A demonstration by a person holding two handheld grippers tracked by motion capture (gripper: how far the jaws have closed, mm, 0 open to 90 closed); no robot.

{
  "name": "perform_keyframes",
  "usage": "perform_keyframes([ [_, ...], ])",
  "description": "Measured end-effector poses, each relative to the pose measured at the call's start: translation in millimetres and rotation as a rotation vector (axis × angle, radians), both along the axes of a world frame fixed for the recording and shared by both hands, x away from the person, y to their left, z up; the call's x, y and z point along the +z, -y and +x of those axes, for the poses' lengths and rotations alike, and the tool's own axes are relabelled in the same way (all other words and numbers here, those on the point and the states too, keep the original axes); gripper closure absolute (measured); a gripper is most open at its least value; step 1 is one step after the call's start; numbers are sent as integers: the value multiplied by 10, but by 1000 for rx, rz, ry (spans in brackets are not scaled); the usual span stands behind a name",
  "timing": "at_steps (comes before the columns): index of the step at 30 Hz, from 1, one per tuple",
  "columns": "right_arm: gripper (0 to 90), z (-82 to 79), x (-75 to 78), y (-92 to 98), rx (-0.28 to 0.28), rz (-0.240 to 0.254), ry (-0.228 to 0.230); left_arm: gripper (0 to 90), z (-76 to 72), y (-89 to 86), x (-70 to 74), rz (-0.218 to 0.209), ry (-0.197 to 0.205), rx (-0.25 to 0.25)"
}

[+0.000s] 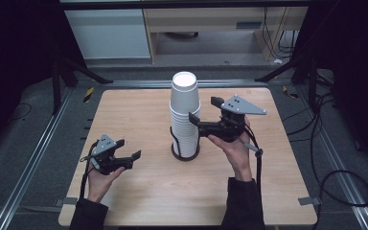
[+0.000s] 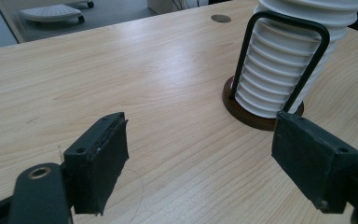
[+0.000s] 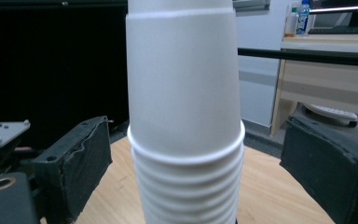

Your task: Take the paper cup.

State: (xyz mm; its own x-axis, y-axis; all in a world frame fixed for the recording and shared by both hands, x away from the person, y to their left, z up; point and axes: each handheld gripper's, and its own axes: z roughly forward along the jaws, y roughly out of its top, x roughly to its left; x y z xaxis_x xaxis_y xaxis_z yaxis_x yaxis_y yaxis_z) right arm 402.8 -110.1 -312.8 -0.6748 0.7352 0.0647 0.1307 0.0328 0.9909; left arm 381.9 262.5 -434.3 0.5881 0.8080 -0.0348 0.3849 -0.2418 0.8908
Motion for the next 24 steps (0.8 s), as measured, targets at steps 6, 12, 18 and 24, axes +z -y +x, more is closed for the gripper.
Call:
perform_keyframes([
  [6,76,136,92,-106,7,-9,8,179,1,5,-3,0,1,0],
  [12,75,287,136,-214,21,-20,18,178,4,11,-9,4,-1,-6],
  [18,75,410,144,-346,37,-43,13,176,6,16,-14,4,-2,-6],
  [24,75,491,100,-451,38,-56,1,176,2,16,-12,3,-1,-8],
])
